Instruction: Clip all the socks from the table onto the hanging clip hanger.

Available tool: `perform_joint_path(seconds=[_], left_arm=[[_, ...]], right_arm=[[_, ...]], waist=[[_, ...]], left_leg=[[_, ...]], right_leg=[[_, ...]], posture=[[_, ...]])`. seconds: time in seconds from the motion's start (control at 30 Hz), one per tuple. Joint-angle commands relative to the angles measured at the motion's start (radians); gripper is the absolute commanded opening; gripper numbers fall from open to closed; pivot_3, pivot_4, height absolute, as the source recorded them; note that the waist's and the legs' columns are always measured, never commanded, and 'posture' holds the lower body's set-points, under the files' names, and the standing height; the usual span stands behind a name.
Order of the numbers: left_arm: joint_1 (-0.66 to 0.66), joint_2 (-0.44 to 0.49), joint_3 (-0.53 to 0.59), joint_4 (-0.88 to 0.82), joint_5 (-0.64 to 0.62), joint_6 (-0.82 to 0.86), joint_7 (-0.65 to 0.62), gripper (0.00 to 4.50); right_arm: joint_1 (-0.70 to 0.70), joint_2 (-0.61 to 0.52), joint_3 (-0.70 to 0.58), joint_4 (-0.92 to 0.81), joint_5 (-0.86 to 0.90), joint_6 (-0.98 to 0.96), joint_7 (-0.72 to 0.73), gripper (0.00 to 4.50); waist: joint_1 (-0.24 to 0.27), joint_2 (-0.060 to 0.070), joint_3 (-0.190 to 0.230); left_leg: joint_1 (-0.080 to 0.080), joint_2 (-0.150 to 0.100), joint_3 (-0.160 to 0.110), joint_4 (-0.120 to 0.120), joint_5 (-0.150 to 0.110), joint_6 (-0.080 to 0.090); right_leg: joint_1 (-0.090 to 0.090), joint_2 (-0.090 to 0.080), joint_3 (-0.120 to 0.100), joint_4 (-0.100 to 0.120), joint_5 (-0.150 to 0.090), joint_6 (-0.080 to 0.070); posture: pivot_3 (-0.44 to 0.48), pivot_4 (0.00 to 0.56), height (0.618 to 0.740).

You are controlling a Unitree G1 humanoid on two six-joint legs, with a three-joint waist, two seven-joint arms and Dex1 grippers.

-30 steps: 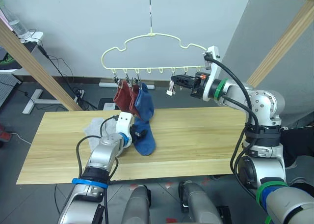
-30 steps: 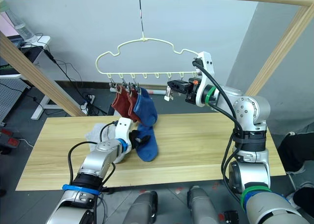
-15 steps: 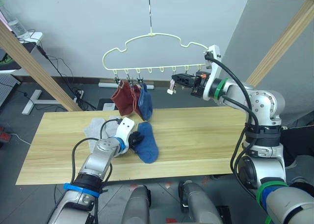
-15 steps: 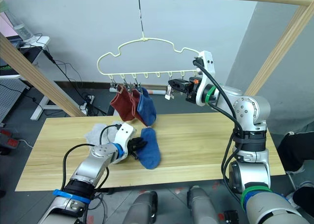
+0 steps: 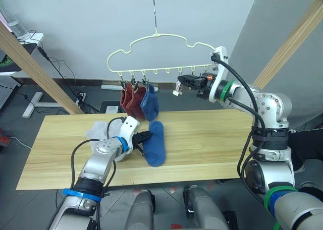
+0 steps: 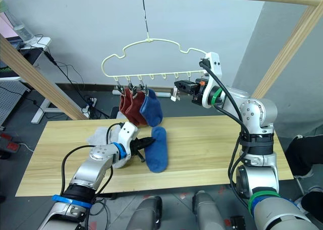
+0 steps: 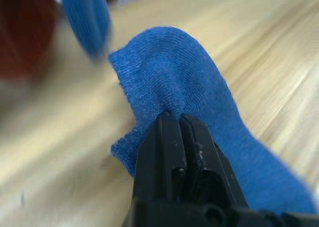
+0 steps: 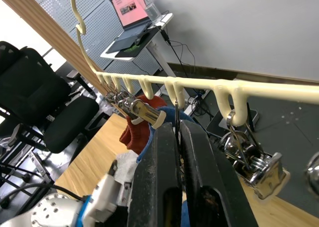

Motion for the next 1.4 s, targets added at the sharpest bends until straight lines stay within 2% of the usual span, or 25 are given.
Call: perform_joint_path(seconds=[0.03,0.47,0.77,1.4], left_arm=[[0.009,0.049,0.051,-0.135,-0.074,-0.075,-0.095,0.01],[0.027,0.143,0.055,-0.354,-0.137,-0.263,-0.252,0.01],[-0.028,0.129,0.052,-0.294,-0.11,-0.343,-0.23,0.01],[-0.088,0.095,0.041,-0.221,-0.086,-0.403,-0.208,0.01]], right_arm=[[-0.014,-0.018,-0.003,-0.025,0.016,-0.013,0.022,0.0],[-0.067,-0.097,-0.039,0.073,0.104,0.112,0.127,0.0],[-0.108,-0.075,-0.124,0.122,0.213,0.244,0.109,0.0],[-0.086,-0.063,-0.117,0.082,0.229,0.27,0.084,0.0]], waist=[[-0.001,0.0,0.0],[-0.002,0.0,0.0],[-0.001,0.001,0.001],[-0.005,0.001,0.001]], left_leg=[[0.0,0.0,0.0,0.0,0.0,0.0],[0.0,0.0,0.001,-0.001,0.0,0.001],[0.0,0.0,0.001,0.0,-0.001,0.001],[-0.001,0.0,0.001,-0.001,-0.001,0.002]], right_leg=[[0.0,0.0,0.0,0.0,0.0,0.0],[0.0,0.0,0.002,-0.002,-0.003,0.004],[0.0,0.001,0.003,-0.002,-0.003,0.004],[0.0,0.001,0.002,-0.003,-0.003,0.005]], posture=[[-0.04,0.256,0.74],[-0.03,0.268,0.74],[-0.022,0.268,0.74],[-0.023,0.263,0.74]])
